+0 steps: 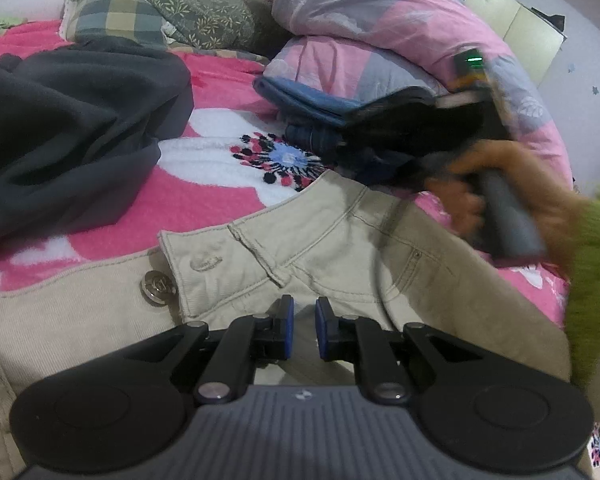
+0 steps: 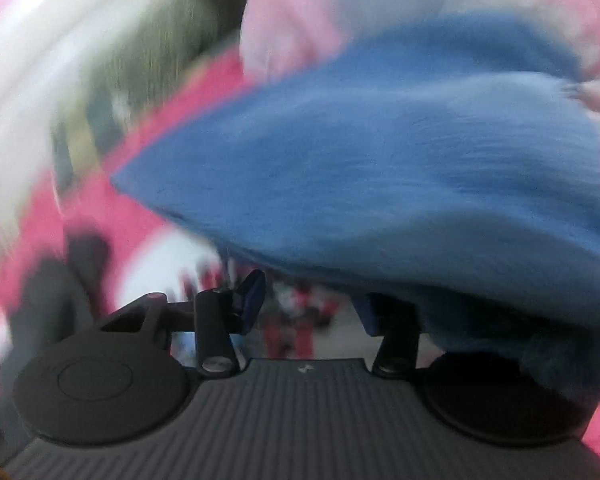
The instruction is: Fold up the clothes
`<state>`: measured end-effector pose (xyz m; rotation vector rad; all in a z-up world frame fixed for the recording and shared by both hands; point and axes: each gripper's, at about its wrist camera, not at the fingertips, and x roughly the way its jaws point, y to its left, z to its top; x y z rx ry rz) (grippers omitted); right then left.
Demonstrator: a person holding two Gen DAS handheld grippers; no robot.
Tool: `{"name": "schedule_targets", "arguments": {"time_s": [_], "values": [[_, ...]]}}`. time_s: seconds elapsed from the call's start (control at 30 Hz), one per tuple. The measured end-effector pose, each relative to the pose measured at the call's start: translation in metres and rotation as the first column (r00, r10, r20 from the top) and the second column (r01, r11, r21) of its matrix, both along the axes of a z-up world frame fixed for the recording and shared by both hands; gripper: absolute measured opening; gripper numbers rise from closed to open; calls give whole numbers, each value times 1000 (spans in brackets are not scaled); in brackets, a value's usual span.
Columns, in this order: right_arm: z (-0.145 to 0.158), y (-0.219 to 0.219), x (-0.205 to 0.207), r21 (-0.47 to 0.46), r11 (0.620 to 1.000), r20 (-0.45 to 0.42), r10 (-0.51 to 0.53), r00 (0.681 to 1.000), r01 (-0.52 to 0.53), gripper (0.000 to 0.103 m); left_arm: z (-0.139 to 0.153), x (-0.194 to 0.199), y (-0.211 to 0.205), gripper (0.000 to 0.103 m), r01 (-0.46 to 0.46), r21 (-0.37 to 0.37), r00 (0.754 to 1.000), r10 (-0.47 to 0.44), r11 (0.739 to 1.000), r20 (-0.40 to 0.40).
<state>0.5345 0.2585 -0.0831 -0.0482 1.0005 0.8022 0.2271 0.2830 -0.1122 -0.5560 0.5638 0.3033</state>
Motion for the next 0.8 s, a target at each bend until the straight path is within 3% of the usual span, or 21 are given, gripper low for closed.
{"name": "schedule_targets", "arguments": {"time_s": [0.13, 0.33, 0.53, 0.63, 0.7, 0.77, 0.8], "values": [[42, -44, -26, -32, 995, 32, 96, 995, -95, 48, 0, 0, 2, 13, -5, -16, 1000, 5, 1000, 6], [107, -141, -104, -28, 992, 191, 128, 973, -125, 67, -1, -1, 6, 13, -12, -40, 1000, 13, 999, 16], [88, -191, -184, -140, 968, 205, 236, 950, -210, 73, -2, 0, 7, 13, -15, -47, 1000, 16, 999, 19], [71, -210, -200, -138, 962, 169, 255, 952, -234, 73, -3, 0, 7, 13, -17, -46, 1000, 18, 999, 21], [60, -218, -203, -124, 965, 156, 247, 956, -229, 65, -3, 0, 6, 13, -20, -38, 1000, 21, 999, 20], [54, -223, -206, -134, 968, 170, 235, 957, -214, 12, -3, 0, 5, 13, -29, -30, 999, 29, 999, 17], [54, -225, -206, -147, 970, 196, 219, 956, -192, 7, -3, 0, 5, 12, -33, -25, 999, 33, 999, 15]]}}
